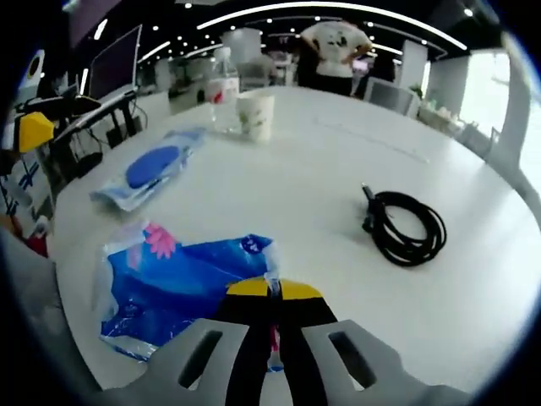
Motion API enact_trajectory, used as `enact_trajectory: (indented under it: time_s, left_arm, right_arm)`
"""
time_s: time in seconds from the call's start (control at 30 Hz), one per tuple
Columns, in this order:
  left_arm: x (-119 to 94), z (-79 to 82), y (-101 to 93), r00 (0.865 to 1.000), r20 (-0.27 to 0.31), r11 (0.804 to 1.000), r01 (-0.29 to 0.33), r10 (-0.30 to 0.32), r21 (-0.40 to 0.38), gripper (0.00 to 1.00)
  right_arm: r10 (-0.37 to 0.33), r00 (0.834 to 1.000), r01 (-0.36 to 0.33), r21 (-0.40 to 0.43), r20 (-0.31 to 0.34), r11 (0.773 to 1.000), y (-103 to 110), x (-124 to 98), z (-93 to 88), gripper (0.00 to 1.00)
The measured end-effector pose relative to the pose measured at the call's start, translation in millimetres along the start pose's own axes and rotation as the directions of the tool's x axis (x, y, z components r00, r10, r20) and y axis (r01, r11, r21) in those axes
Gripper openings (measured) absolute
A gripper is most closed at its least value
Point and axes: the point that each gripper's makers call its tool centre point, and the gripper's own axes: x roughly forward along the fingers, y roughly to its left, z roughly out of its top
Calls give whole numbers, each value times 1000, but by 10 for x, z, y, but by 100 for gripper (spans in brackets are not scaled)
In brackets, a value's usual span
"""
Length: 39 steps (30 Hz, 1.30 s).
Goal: Arrange the tabletop items into an orderly group along one side of the table until the central work area is clear of visible clutter.
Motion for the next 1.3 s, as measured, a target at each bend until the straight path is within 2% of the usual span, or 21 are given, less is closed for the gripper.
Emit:
enact_trajectory:
  time_s: [0.33,0.73,0.83,1.0,1.3]
  left_arm:
    - [2,-3,-6,1000,-5,1000,0,0,2,89]
    - [15,31,-29,1000,4,1000,11,-11,3,89]
    - [9,20,-34,1000,0,1000,14,-14,3,88]
    - [1,34,-9,1000,7,1000,7,-7,-2,88]
    - [10,29,-10,1000,6,1000,12,-12,-3,88]
  right_arm:
    - [-33,999,32,54,16,998,-228,-147,107,1]
    - [-156,987,152,83,43,985,-758,-311,321,1]
    - [-194,980,187,131,46,974,-933,-350,382,1]
    - [-247,968,237,165,42,957,-1222,-392,495,1]
    - [-311,950,297,222,33,929,-1578,-449,661,1]
